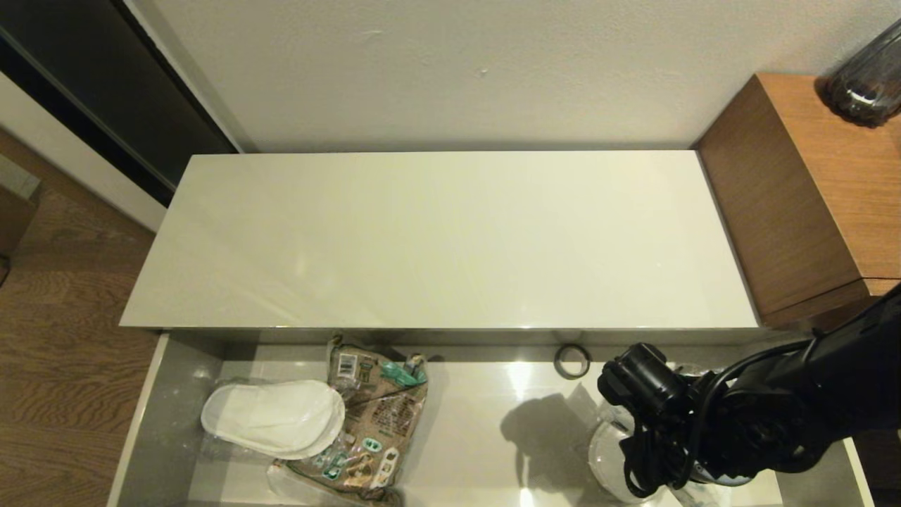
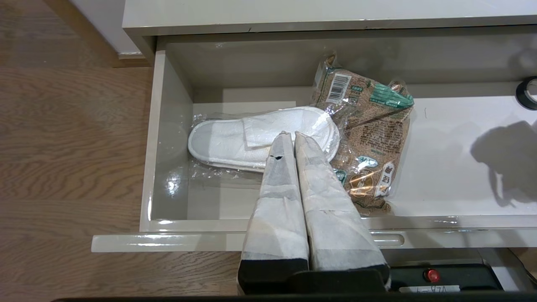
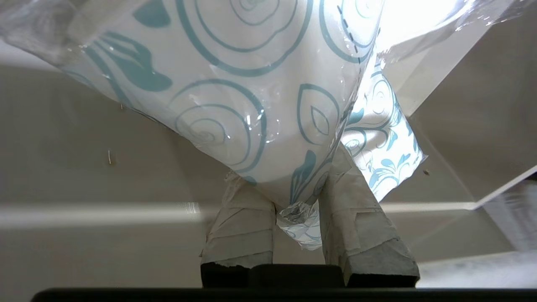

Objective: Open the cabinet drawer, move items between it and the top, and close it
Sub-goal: Put the tissue in the drawer

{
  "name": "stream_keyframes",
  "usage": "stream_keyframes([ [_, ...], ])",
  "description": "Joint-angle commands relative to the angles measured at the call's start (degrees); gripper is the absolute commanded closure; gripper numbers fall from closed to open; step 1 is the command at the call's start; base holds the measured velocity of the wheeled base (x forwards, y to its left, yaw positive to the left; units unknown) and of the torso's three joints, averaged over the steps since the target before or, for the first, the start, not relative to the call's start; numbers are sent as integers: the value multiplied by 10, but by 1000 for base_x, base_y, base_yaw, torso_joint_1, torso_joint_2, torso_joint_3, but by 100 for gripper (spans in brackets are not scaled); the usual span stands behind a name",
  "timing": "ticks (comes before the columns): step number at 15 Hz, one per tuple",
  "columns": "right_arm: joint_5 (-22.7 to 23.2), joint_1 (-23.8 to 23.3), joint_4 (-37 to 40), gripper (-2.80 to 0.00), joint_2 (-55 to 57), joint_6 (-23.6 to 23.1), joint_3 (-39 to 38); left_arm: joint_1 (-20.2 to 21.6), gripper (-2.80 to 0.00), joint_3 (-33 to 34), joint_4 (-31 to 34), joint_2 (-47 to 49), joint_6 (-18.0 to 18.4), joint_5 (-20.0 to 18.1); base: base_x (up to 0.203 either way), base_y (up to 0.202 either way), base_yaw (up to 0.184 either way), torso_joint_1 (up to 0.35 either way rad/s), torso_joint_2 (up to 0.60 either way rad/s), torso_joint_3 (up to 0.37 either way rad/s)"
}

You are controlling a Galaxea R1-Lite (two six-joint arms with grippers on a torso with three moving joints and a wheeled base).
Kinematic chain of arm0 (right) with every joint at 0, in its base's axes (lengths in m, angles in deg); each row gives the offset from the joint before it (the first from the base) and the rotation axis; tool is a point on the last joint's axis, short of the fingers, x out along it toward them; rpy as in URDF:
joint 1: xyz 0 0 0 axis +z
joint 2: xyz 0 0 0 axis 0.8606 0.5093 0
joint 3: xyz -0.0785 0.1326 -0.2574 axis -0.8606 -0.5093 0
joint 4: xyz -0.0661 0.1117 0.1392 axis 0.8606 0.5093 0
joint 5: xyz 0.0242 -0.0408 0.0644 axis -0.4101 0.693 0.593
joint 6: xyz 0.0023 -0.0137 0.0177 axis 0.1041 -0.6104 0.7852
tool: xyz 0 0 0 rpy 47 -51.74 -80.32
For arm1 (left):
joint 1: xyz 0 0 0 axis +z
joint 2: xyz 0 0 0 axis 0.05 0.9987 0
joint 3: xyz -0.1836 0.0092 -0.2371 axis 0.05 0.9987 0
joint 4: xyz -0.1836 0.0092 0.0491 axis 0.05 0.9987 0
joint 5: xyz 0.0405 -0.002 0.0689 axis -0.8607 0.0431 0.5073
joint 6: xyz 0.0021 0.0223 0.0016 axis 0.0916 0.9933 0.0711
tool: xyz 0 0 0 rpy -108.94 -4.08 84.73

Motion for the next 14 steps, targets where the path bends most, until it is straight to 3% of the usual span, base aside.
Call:
stream_keyframes([
  [1, -8, 4, -9, 0, 24, 9, -4, 0, 0, 0, 0, 0, 0, 0, 0, 0, 0, 0, 0, 0],
  [2, -11, 6, -10, -280, 24, 10, -9, 0, 0, 0, 0, 0, 0, 0, 0, 0, 0, 0, 0, 0],
  [8, -11, 7, -7, -280, -1, 11, -19, 0, 0, 0, 0, 0, 0, -1, 0, 0, 0, 0, 0, 0],
  [14, -7, 11, 10, -280, -115, 12, -13, 0, 0, 0, 0, 0, 0, 0, 0, 0, 0, 0, 0, 0],
])
